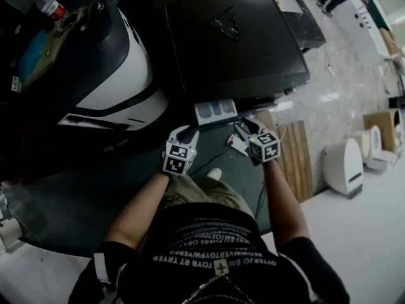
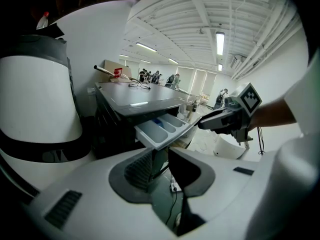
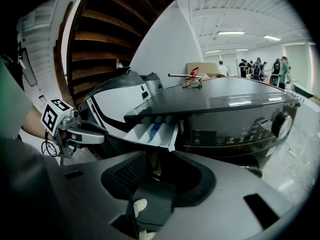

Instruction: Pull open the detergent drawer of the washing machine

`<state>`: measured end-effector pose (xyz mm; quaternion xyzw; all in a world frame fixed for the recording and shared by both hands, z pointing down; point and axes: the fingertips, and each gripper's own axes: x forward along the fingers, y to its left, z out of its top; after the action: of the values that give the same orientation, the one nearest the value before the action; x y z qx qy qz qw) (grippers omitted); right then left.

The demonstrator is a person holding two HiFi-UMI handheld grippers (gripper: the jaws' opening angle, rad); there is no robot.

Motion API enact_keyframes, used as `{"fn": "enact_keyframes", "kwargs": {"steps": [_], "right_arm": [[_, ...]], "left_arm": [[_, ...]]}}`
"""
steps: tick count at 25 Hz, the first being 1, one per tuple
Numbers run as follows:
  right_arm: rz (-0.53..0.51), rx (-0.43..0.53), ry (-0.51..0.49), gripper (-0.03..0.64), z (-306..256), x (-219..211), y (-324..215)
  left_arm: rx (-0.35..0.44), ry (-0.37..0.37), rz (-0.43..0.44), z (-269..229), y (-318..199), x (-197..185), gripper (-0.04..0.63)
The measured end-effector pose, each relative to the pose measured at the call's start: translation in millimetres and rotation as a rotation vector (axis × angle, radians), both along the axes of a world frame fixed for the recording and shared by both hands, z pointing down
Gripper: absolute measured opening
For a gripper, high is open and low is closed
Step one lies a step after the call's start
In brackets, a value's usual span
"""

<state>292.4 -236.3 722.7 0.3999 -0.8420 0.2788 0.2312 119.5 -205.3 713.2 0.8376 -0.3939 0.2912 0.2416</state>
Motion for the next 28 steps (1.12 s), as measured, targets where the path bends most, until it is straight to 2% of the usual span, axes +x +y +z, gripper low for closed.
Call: {"fn": "enact_keyframes", "kwargs": {"steps": [15,19,23,26,28], "right_arm": [[0.006,-0.003,0.003,0.137,1.2,3.0,9.3],[0.005,0.005,0.012,0.153,-1.5,1.3,12.6],[0.03,0.035,0.023,0.156,-10.8,7.2,18.1],[0.032,0.066,0.045,0.156,-26.8,13.4,26.0],[0.023,0.107,0.043,0.156,-43.8,14.6,33.2]], "left_arm": [[-0.001,-0.001,0.008,1.2,8.8,1.7,0.089],[0.012,-0.004,0.026,-1.2,12.5,2.4,0.133],[0.02,-0.015,0.019,-7.5,19.6,-8.0,0.147],[0.05,0.003,-0.008,-25.4,18.6,-19.6,0.147],[0.11,0.054,-0.041,-50.5,13.6,-26.1,0.147]]}}
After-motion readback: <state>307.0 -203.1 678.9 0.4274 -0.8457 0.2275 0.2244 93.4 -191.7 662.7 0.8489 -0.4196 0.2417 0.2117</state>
